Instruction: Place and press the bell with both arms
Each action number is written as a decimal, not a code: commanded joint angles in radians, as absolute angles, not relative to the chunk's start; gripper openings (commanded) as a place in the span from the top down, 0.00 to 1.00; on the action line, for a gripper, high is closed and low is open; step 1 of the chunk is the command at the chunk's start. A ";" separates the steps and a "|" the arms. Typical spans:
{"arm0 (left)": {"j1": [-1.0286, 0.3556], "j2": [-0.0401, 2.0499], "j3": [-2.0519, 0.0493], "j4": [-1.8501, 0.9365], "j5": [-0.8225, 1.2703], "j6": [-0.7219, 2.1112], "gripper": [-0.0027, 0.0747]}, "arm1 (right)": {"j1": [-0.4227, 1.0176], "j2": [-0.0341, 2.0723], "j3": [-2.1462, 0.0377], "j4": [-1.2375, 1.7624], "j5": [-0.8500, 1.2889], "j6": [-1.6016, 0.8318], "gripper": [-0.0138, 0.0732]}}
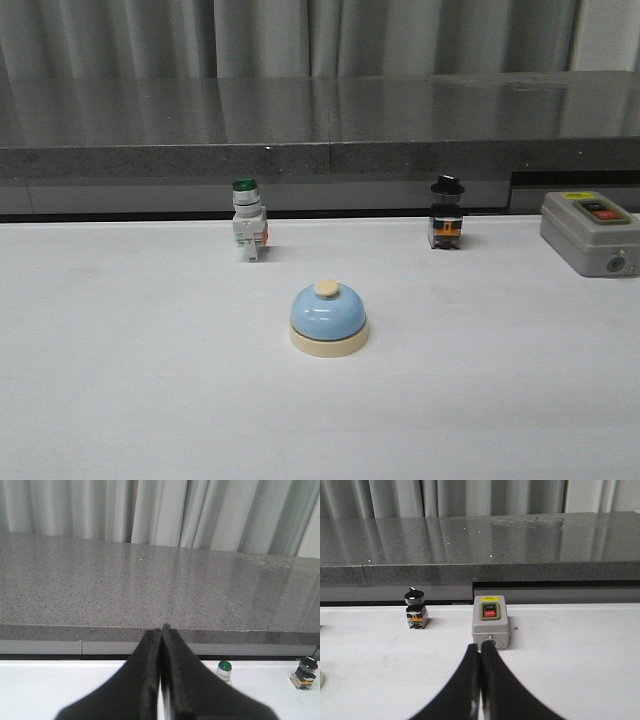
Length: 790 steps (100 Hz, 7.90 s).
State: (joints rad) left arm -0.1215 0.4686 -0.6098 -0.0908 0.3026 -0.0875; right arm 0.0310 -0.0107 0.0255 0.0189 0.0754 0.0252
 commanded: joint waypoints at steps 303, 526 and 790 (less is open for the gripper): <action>-0.099 -0.030 0.043 0.037 -0.088 -0.097 0.99 | 0.026 -0.028 0.011 0.015 -0.052 0.024 0.91; -0.099 -0.030 0.043 0.037 -0.088 -0.097 0.99 | 0.518 1.752 -1.375 0.282 0.725 -0.125 0.91; -0.099 -0.030 0.043 0.037 -0.088 -0.097 0.99 | 0.205 0.944 -0.832 0.065 0.395 -0.012 0.91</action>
State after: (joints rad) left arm -0.1022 -0.0044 0.0014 0.0373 -0.0117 -0.0875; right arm 0.2275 1.0446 -0.8718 0.0657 0.5169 -0.0144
